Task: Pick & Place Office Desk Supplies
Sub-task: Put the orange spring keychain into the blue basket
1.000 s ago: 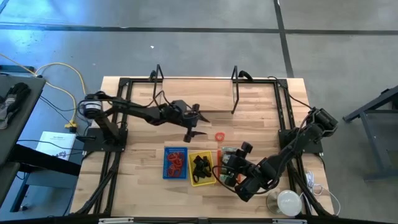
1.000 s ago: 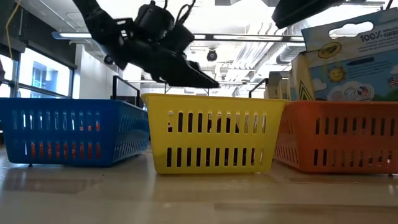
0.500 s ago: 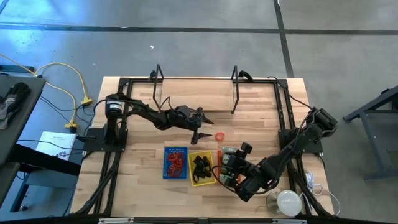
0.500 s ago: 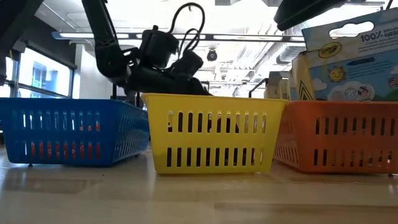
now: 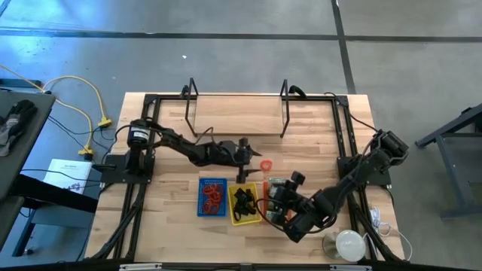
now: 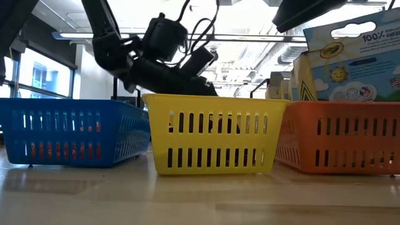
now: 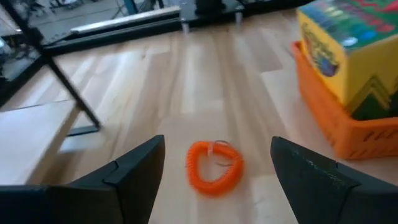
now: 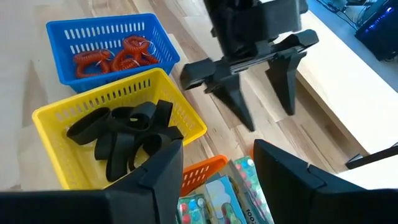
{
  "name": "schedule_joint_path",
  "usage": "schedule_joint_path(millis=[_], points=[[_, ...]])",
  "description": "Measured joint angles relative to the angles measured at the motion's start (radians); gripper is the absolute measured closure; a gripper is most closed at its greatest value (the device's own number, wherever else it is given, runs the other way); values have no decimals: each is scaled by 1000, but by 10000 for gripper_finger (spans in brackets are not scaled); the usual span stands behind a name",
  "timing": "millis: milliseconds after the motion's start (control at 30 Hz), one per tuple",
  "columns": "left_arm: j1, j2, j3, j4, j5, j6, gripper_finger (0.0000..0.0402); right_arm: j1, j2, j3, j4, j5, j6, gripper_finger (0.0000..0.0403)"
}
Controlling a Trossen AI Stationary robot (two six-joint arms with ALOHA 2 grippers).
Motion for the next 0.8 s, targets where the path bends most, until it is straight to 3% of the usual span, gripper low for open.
schedule_joint_path(millis=[267, 467, 600, 800], points=[[8, 12, 21, -8, 3, -4, 117, -7, 0, 0, 9, -8, 2, 220], [41, 48, 51, -13, 109, -53, 117, -6, 0, 0, 17, -10, 0, 220], [45, 76, 92, -80, 169, -8, 117, -7, 0, 0, 24, -26, -1, 220], [46, 87, 135, -186, 174, 41, 117, -6, 0, 0, 24, -32, -1, 220]])
